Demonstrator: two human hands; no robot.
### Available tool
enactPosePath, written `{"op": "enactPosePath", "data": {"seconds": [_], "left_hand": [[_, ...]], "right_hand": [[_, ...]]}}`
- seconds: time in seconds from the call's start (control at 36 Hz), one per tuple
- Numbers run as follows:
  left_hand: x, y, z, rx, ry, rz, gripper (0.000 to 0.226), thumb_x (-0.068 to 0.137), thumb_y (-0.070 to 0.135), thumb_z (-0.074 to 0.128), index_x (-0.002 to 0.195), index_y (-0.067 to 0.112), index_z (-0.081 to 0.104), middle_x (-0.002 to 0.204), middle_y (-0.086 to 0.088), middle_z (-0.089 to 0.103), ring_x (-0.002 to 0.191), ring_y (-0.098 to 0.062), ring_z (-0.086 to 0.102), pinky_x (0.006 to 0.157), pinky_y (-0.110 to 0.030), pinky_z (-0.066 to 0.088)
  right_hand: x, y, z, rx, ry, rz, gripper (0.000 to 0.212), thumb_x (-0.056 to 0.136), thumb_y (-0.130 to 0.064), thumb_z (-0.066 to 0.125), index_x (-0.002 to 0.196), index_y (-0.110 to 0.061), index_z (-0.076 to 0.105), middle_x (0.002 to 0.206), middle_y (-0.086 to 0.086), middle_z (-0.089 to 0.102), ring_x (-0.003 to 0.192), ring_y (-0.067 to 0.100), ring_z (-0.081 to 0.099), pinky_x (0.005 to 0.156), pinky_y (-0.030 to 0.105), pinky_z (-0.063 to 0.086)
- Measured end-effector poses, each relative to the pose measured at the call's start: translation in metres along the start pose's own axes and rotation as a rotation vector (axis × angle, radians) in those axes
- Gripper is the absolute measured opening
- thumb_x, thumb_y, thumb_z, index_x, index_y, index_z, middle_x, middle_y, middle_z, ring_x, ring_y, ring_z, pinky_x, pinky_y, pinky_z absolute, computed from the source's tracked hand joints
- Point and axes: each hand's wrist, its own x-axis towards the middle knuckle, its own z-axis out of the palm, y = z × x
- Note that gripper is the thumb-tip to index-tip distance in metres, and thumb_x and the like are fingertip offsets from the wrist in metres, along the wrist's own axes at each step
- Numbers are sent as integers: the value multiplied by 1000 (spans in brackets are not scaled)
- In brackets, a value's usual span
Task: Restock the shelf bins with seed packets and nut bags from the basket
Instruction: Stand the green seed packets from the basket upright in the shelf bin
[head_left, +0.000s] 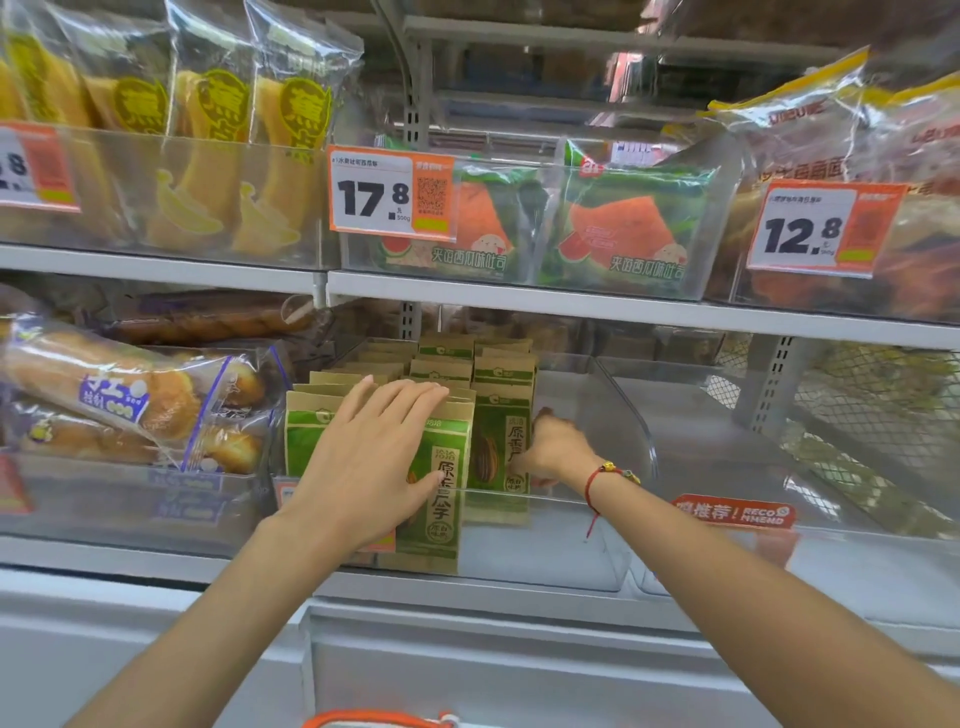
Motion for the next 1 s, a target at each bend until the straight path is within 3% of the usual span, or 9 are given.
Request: {"op": "enactPosePath", "data": {"seconds": [0.11,0.22,0.33,0.44,0.5,0.58,0.69,0.83,1.0], "left_hand": [[-2,3,-3,3,63,13,72,74,45,73,136,19,46,135,2,53,127,-18,47,112,-39,24],[-8,17,-14,-76,197,40,52,76,31,73,124,20,56,121,3,60,114,-18,53,102,-32,35],[-32,44,-22,-169,220,-19,38,82,29,65,118,22,57,112,7,62,102,-15,56,87,-31,44],[-81,68,-18,-295,204,-186,27,82,32,58,107,25,62,98,15,61,87,-9,58,67,-24,45],[-107,76,-13,-356,131,-326,20,84,32,60,104,31,61,95,22,58,88,-6,58,64,-23,42],[-143,82,0,-441,-138,-537,20,88,34,61,104,42,55,97,25,56,88,0,53,67,-23,38],[-188,85,17,-419,-471,-640,24,91,38,56,114,40,55,109,23,59,104,-5,58,82,-27,45],[-253,85,45,-356,-686,-730,37,91,33,56,128,34,50,135,10,51,123,-12,49,93,-28,41],[-312,95,76,-321,-801,-657,65,88,31,57,146,30,27,153,5,26,136,-18,32,106,-33,34]], "right_hand": [[-17,-2,-11,-44,52,-44,33,88,-34,64,106,-15,44,104,4,57,94,25,63,76,34,55],[-46,4,-26,33,132,-233,42,88,-29,65,125,-18,50,117,1,61,101,19,60,86,36,52],[-89,21,-33,91,200,-503,26,88,-25,66,112,-28,58,102,-11,64,89,5,61,81,32,55],[-130,35,-34,-19,-13,-659,18,89,-30,64,107,-28,63,95,-15,63,83,0,59,75,23,53],[-141,41,-26,-114,-215,-659,20,89,-37,62,106,-28,64,95,-14,65,82,0,60,74,22,52],[-149,51,-1,-294,-415,-621,30,89,-42,61,113,-25,62,101,-7,66,81,5,56,77,26,48],[-158,71,49,-329,-650,-538,34,90,-40,62,119,-22,59,104,-6,65,83,10,54,79,25,44],[-172,102,104,-236,-764,-408,34,91,-36,60,121,-22,60,114,-1,63,105,16,58,93,28,45],[-186,133,143,-218,-820,-325,40,89,-32,64,126,-21,55,114,-2,58,93,7,49,82,21,39]]}}
